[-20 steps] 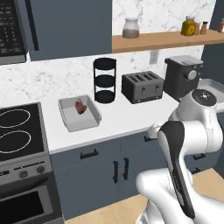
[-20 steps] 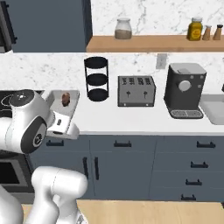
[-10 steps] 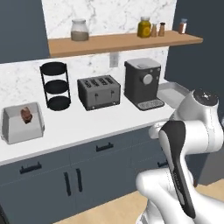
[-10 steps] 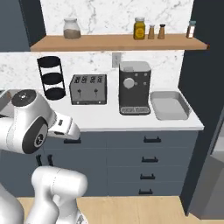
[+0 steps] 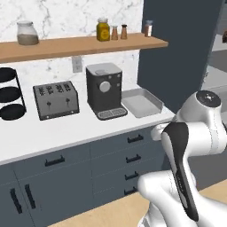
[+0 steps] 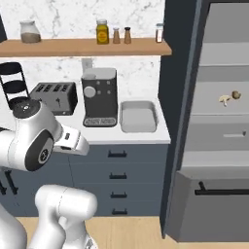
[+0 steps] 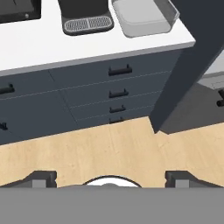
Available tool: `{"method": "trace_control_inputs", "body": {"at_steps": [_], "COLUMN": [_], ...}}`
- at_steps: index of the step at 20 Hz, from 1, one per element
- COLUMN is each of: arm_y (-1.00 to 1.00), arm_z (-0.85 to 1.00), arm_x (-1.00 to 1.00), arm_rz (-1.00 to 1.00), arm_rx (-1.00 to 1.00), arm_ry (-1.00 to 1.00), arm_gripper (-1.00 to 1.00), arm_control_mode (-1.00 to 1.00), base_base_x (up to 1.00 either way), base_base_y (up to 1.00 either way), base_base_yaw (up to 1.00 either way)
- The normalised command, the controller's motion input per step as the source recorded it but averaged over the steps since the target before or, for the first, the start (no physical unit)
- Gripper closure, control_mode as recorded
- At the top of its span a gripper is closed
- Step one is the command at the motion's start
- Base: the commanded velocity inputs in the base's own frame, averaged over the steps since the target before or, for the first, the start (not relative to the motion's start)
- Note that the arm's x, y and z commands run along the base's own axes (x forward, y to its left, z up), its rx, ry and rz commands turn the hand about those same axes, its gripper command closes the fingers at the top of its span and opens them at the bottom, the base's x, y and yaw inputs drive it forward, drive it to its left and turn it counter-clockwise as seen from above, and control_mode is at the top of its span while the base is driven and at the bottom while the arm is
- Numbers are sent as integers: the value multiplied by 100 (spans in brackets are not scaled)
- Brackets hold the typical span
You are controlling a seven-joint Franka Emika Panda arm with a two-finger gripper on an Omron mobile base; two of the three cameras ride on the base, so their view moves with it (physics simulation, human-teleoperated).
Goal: Place one mushroom and one steak in each tupperware on the nearby counter, to pack two identical lunches.
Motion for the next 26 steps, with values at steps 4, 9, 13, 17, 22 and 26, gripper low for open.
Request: {"method": "trace_control_inputs", "body": {"at_steps": [4,9,13,17,22,26], "arm_y": [0,0,0,0,0,0], "arm_z": [0,0,0,0,0,0], "arm_x": [0,0,0,0,0,0], "arm_rz": [0,0,0,0,0,0], "arm_rx": [0,0,0,0,0,0], "arm_ry": [0,0,0,0,0,0], "arm_gripper": [-100,-100,-100,-100,-100,-100], "arm_control_mode": [100,100,100,100,100,100], "base_base_x": [0,0,0,0,17,46], "base_base_y": [-100,-100,-99,-77,-31,-10], "base_base_yaw": [9,12,19,18,6,0]}}
